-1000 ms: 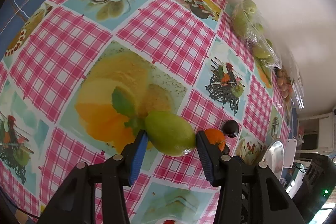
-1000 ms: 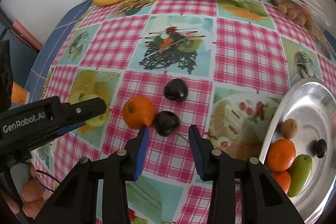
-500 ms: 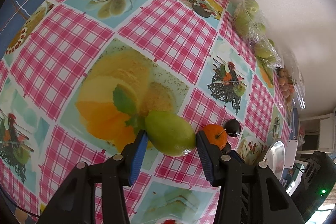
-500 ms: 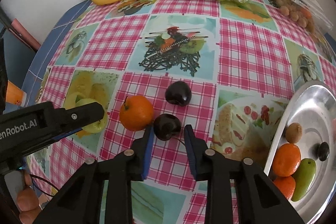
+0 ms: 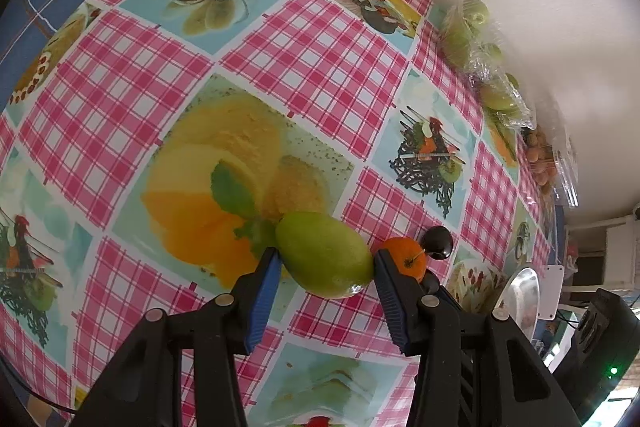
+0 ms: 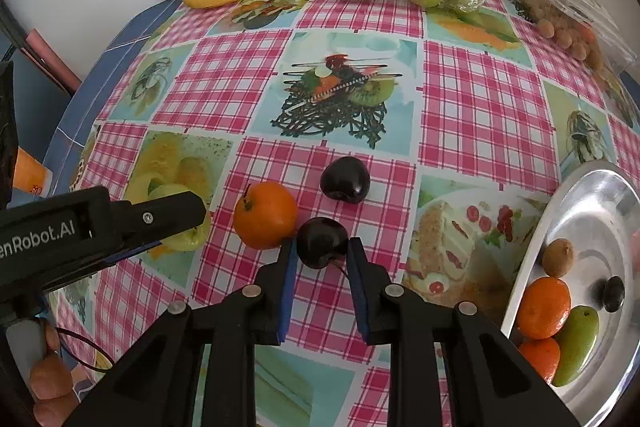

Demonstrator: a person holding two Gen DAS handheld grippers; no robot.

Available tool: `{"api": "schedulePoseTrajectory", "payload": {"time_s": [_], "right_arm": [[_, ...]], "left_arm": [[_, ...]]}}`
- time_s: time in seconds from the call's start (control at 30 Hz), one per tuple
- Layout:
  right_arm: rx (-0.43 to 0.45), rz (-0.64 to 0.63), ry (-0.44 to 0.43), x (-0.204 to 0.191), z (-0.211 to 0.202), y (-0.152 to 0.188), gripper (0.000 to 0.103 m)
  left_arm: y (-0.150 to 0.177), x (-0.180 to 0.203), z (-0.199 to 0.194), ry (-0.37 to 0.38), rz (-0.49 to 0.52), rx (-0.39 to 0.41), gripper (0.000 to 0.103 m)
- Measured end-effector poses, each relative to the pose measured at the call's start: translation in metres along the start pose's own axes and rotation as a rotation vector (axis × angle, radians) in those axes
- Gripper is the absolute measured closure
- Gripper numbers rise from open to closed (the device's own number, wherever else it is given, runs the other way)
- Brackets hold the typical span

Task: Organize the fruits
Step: 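Close the right tool on the dark plum while the left tool grasps the green pear, then carry the plum with the right tool while the left tool carries the pear over the bowl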

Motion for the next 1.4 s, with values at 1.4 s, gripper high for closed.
{"api": "schedulePoseTrajectory", "payload": {"time_s": [1.4], "right_arm": [[0.108,0.313,0.088,0.141,-0.071,0.015,0.077]], "left_arm": [[0.04,0.095,0.013,0.018,0.286,-0.015,0.052]]}}
Point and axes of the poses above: each gripper's, at about its wrist camera, not at the fingertips, and z roughly the way its jaws point, x to its right, y to its underside, the point moved 6 cm from there along z, roughly the way its jaws point, and after that the axes turned 12 degrees about y, right-handed, at the moved point
